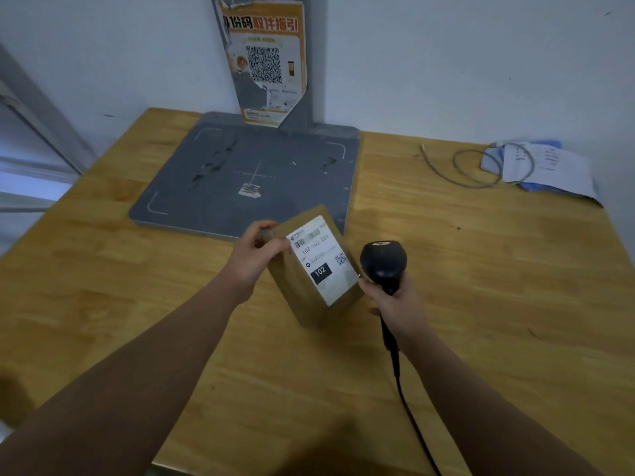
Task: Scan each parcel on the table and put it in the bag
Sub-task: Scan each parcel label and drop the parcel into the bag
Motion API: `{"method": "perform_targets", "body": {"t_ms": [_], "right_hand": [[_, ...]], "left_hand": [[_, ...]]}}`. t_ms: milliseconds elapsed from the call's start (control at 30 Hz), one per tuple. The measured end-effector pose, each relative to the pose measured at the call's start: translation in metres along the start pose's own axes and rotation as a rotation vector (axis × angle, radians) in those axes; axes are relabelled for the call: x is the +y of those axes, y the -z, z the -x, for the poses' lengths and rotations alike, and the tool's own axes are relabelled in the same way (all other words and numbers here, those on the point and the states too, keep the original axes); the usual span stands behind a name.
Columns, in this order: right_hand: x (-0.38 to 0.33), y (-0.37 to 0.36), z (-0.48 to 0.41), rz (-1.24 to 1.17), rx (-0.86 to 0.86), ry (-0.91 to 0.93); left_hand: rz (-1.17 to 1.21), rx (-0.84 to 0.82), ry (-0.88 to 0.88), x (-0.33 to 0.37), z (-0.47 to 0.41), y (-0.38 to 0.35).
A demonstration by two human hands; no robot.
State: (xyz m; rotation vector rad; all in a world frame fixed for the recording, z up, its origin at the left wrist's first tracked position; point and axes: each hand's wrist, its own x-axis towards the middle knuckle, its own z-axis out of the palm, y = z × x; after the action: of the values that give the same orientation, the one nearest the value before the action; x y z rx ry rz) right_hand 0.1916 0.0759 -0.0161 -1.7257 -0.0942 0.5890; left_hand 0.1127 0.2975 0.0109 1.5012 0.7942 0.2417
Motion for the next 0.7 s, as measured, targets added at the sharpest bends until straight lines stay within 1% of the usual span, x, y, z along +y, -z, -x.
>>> {"method": "perform_targets", "body": {"t_ms": [100,167,233,300,367,433,533,700], "right_hand": [[-0.006,0.001,0.008,0.064,-0.112,0.038],[-0.009,0.001,0.015,0.089,-0.196,0.054],[-0.010,0.001,0.020,0.094,-0.231,0.046],[-0.013,0.003,0.023,0.115,-0.230,0.046],[-0.015,0.005,0.025,0.171,-0.226,0.088],[-0.020,0.005,0.032,0.190,-0.189,0.140],[-0.026,0.003,0.047,0.163,-0.121,0.159],[-0.035,0.006,0.062,0.229,-0.051,0.174]], "left_hand": [[-0.115,-0.051,-0.127,0.006,0.002,-0.001],[-0.152,-0.084,-0.145,0.007,0.003,0.001],[-0.151,-0.108,-0.115,0.009,0.004,0.004],[-0.155,-0.134,-0.062,0.012,0.004,0.007],[-0.172,-0.151,-0.050,0.015,0.004,0.009],[-0.199,-0.129,-0.079,0.017,0.003,0.009],[-0.226,-0.109,-0.123,0.019,0.004,0.006],[-0.268,-0.149,-0.149,0.020,0.008,0.003]]}}
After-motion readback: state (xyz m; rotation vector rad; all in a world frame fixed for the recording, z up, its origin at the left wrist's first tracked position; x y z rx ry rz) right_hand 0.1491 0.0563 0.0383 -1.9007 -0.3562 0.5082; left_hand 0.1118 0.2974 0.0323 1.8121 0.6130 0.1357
